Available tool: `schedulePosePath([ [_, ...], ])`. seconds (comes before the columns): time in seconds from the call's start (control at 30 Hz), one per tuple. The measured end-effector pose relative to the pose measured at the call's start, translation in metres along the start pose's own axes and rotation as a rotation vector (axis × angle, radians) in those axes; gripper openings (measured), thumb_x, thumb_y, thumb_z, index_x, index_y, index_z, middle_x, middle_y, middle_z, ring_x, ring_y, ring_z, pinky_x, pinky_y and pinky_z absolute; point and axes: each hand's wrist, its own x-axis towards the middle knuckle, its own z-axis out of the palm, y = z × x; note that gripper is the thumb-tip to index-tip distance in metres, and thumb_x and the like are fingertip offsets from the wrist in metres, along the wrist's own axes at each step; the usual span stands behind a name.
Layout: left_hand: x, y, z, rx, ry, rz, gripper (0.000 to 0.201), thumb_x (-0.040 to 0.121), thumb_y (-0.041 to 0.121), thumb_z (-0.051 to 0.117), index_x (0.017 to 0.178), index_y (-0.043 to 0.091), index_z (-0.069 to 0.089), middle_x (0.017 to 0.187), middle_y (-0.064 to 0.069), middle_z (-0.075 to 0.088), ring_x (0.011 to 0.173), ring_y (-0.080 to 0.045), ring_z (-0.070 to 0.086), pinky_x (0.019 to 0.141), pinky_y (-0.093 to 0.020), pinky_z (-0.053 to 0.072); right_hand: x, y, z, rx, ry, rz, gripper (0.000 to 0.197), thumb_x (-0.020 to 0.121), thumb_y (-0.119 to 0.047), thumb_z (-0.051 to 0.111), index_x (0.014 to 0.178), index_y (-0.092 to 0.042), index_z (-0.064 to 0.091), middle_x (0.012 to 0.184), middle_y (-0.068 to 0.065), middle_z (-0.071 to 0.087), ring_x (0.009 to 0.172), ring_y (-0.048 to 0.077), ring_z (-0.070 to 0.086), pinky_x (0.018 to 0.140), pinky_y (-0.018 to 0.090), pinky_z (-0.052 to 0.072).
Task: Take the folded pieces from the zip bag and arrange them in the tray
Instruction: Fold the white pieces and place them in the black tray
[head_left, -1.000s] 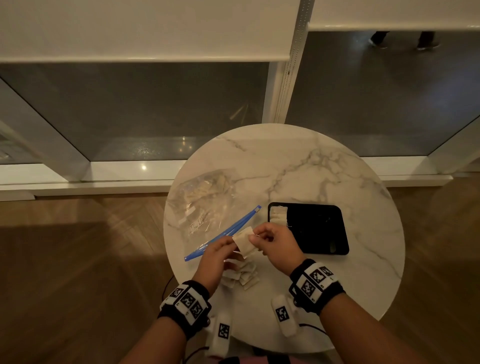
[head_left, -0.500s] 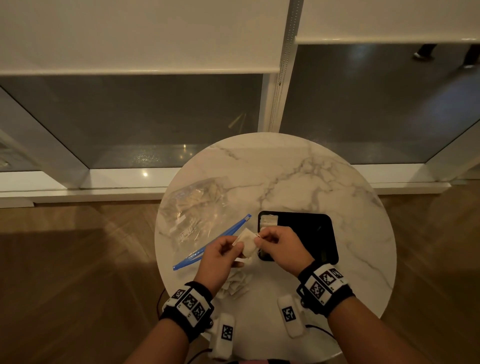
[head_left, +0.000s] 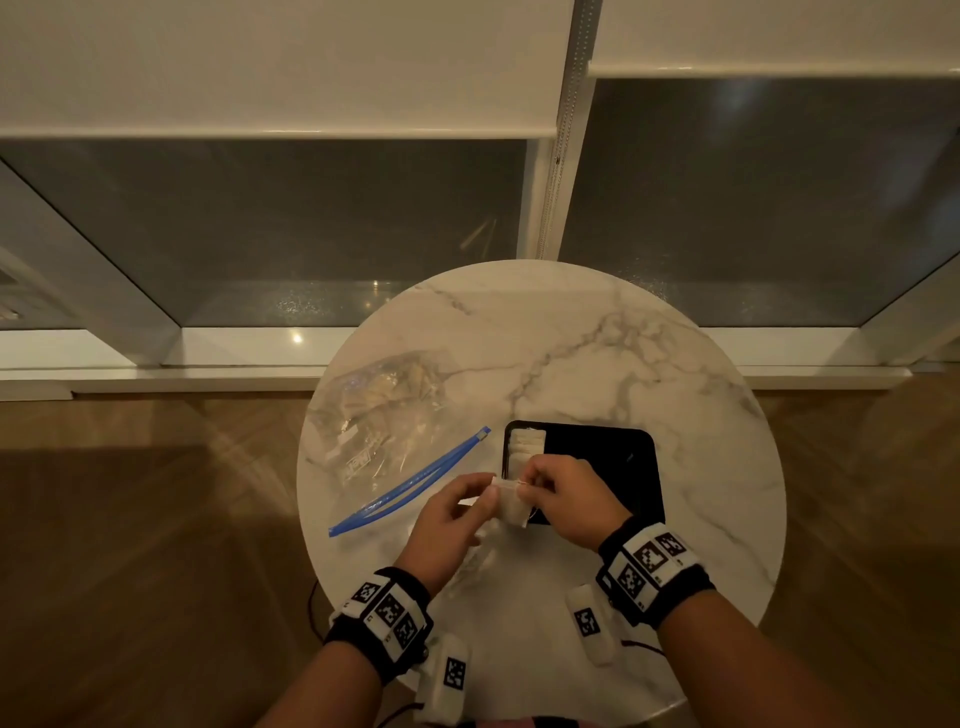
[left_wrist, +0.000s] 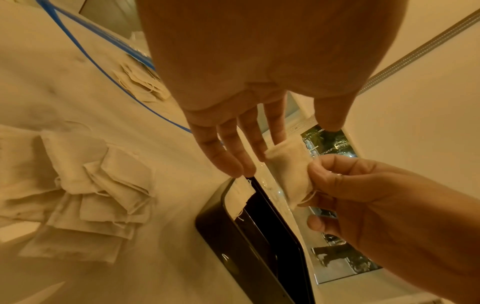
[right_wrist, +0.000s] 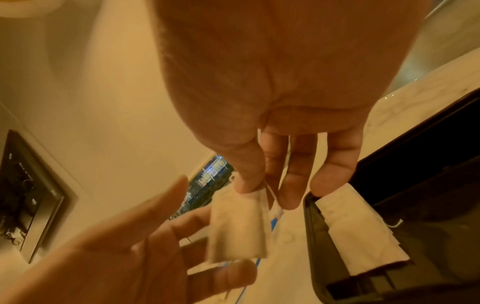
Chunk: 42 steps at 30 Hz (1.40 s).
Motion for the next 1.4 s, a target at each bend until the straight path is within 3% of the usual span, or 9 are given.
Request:
schedulePosePath([
  [0.17,0.009,-0.010,0.018,0.088,0.093,0.034,0.011,0.098,0.022,0.064,0.094,0.019,0.074,0.085,-0.002,0.074,0.077,-0.015,0.068,0.063,-0.022,0.054,-0.002,0.010,0.000,0.011,-0.011,-0.022,0.012,0.091,-0.025,0.067,0.079,-0.025,0.067,0.071,-0.005,0.064,0.065,0.004,0.057,0.062,0.017,0.045],
  [0.27,0.012,-0.012,0.025,0.061,0.159,0.035,0.011,0.098,0.019,0.064,0.092,0.016,0.074,0.082,-0.002,0.074,0.074,-0.013,0.068,0.061,-0.021,0.053,-0.002,0.020,0.000,0.040,0.014,0.000,0.006,0.089,-0.030,0.068,0.084,-0.027,0.068,0.077,-0.006,0.068,0.073,0.006,0.063,0.069,0.022,0.051],
  [0.43,0.020,-0.012,0.033,0.042,0.171,0.028,0.011,0.098,0.019,0.064,0.094,0.016,0.074,0.084,-0.001,0.075,0.076,-0.012,0.069,0.061,-0.021,0.054,0.001,0.037,-0.002,0.093,-0.025,0.057,0.017,0.087,-0.028,0.071,0.072,-0.023,0.066,0.070,-0.002,0.066,0.066,0.008,0.059,0.068,0.029,0.053],
  [0.7,0.029,-0.016,0.045,0.022,0.165,0.013,0.010,0.097,0.019,0.065,0.097,0.018,0.075,0.087,-0.001,0.076,0.082,-0.017,0.072,0.068,-0.025,0.056,0.002,0.051,-0.003,0.231,-0.029,0.103,0.008,0.089,-0.018,0.070,0.082,-0.021,0.070,0.074,0.002,0.071,0.067,0.006,0.065,0.067,0.023,0.053],
  [0.87,0.041,-0.025,0.044,0.116,0.368,-0.067,0.010,0.093,0.020,0.068,0.103,0.024,0.068,0.098,0.010,0.070,0.083,-0.004,0.065,0.073,-0.017,0.051,0.014,0.069,-0.002,0.155,0.066,0.181,0.011,0.089,-0.021,0.070,0.078,-0.020,0.067,0.074,0.006,0.070,0.074,0.023,0.068,0.072,0.033,0.057],
  [0.97,0.050,-0.037,0.039,0.240,0.385,-0.152,0.028,0.090,0.022,0.072,0.117,0.023,0.064,0.110,0.008,0.065,0.093,-0.010,0.064,0.085,-0.029,0.054,0.025,0.078,-0.002,0.101,0.103,0.238,0.015,0.089,-0.022,0.070,0.076,-0.020,0.063,0.071,0.002,0.065,0.068,0.016,0.061,0.064,0.025,0.050],
  [1.07,0.057,-0.045,0.039,0.294,0.351,-0.195,0.032,0.090,0.020,0.072,0.121,0.022,0.063,0.112,0.005,0.065,0.095,-0.012,0.066,0.089,-0.031,0.054,0.035,0.081,-0.003,0.037,0.069,0.275,0.015,0.091,-0.022,0.068,0.077,-0.022,0.061,0.071,-0.005,0.059,0.067,0.007,0.055,0.060,0.017,0.039],
  [1.2,0.061,-0.052,0.041,0.311,0.341,-0.211,0.030,0.089,0.020,0.073,0.118,0.022,0.065,0.109,0.004,0.069,0.091,-0.010,0.067,0.089,-0.032,0.056,0.055,0.084,0.006,-0.026,-0.007,0.313,0.025,0.089,-0.021,0.071,0.068,-0.026,0.057,0.068,-0.007,0.057,0.069,0.010,0.056,0.069,0.022,0.044],
  [1.4,0.063,-0.054,0.042,0.321,0.311,-0.224,0.028,0.090,0.020,0.071,0.117,0.022,0.066,0.106,0.005,0.069,0.089,-0.010,0.067,0.084,-0.027,0.054,0.074,0.082,0.021,-0.086,-0.080,0.347,0.031,0.085,-0.019,0.073,0.060,-0.022,0.055,0.062,-0.005,0.054,0.062,0.010,0.054,0.063,0.022,0.045],
])
